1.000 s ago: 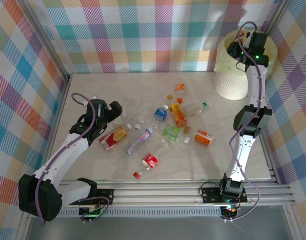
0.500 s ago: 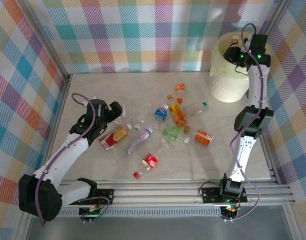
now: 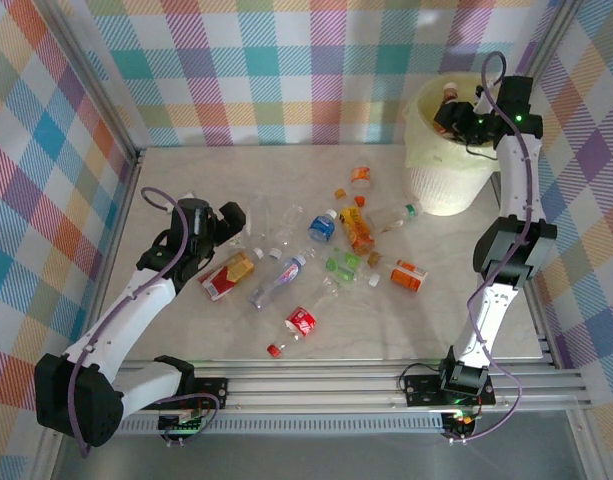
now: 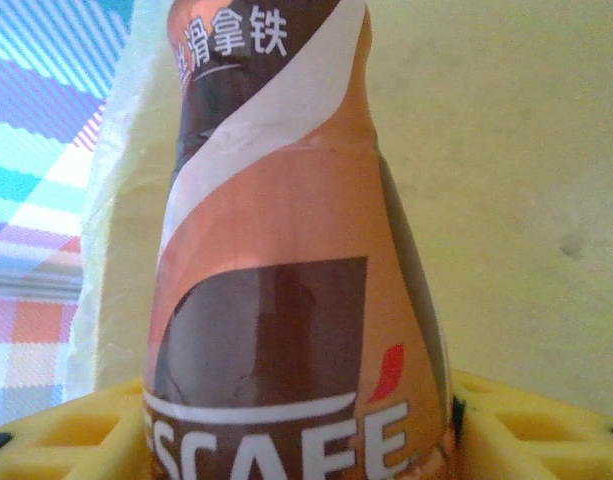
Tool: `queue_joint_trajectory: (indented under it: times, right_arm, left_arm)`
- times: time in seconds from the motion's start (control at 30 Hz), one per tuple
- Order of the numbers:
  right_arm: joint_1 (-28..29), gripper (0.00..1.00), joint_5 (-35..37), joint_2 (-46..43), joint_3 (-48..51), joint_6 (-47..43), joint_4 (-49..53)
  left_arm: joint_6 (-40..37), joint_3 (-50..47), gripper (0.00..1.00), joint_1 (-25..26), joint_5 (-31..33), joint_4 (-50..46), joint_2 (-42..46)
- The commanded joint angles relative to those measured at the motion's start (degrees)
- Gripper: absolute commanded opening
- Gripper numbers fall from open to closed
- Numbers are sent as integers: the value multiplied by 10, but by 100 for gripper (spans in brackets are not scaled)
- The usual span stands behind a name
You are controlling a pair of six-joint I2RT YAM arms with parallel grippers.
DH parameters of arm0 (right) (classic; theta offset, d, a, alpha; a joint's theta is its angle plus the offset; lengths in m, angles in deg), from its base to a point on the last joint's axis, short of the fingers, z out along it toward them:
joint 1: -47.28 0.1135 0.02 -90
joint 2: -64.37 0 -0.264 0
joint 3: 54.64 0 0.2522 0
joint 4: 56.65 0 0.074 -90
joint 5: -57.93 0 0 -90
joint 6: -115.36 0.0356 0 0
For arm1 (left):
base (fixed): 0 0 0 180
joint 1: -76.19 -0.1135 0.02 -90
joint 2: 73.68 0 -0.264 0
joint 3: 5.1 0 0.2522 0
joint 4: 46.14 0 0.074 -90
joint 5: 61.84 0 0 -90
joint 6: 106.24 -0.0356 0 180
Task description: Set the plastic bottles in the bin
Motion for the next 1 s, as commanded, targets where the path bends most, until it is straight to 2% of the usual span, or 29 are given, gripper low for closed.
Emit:
queue_joint_trajectory:
  times: [0.0, 0.2, 0.6, 0.8, 0.97]
  right_arm:
    - [7, 66, -65, -12, 10, -24, -39]
    - [7, 77, -38, -7, 7, -29, -51]
    - [8, 89, 30, -39, -8, -52, -54]
    - [7, 92, 43, -84, 11, -68, -55]
    - [8, 100, 47, -173, 106, -77, -115]
  left_arm:
    - [1, 14, 100, 4, -2, -17, 4]
    - [13, 13, 100, 4, 14, -48, 2]
    - [83, 3, 100, 4, 80, -131, 24]
    - [177, -12, 100, 4, 92, -180, 45]
    - [299, -17, 100, 4, 96, -254, 62]
